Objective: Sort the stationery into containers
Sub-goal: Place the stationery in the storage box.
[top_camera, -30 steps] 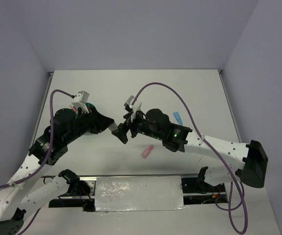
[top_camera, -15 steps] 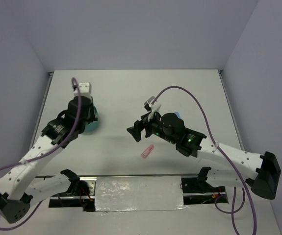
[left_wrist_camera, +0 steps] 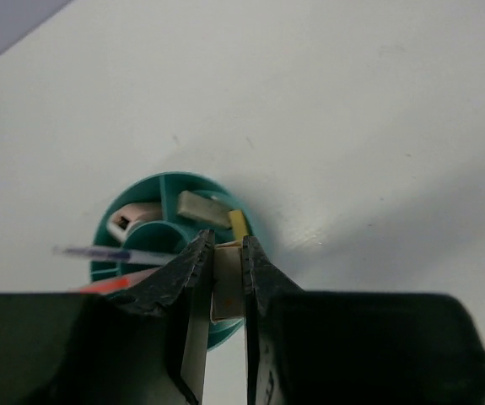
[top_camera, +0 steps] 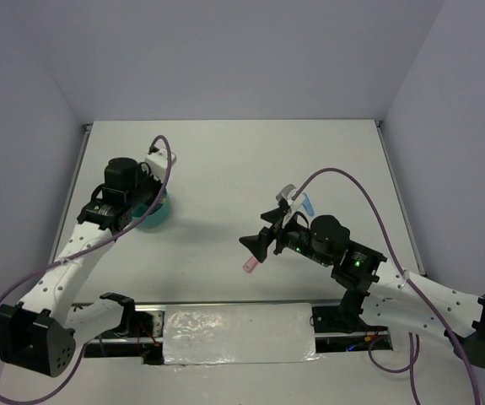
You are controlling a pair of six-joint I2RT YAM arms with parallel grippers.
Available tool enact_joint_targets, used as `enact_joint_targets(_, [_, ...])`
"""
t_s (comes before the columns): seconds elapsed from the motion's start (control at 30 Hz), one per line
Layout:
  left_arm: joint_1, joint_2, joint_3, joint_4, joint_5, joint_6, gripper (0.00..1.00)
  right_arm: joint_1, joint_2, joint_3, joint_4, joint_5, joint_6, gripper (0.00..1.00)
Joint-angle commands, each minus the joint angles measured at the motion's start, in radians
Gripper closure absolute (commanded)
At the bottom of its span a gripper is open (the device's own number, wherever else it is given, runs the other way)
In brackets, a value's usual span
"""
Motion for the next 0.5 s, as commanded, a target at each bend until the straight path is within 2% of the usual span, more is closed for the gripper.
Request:
enact_joint_targets(0.0, [0.002, 0.039, -0.029, 0.083, 0.173, 0.120, 1.00, 0.002, -0.059, -0.017, -0.014, -0.027, -0.017, 0.00])
enact_joint_targets(0.13, [0.002, 0.032, -0.085, 0.106, 0.085, 0.131, 1.00, 0.001, -0.139, -0.059, -0.011, -0.047, -0.014, 0.00])
enact_joint_targets(0.43, [0.004, -0.017, -0.224, 0.245, -0.035, 0.131, 1.00, 0.002, -0.169, -0.057, -0.037, -0.091, -0.019, 0.00])
enact_joint_targets(0.47, [0.004, -0.008, -0.229, 0.258, -0.082, 0.128, 1.00, 0.004, -0.179, -0.062, -0.040, -0.095, -0.019, 0.00])
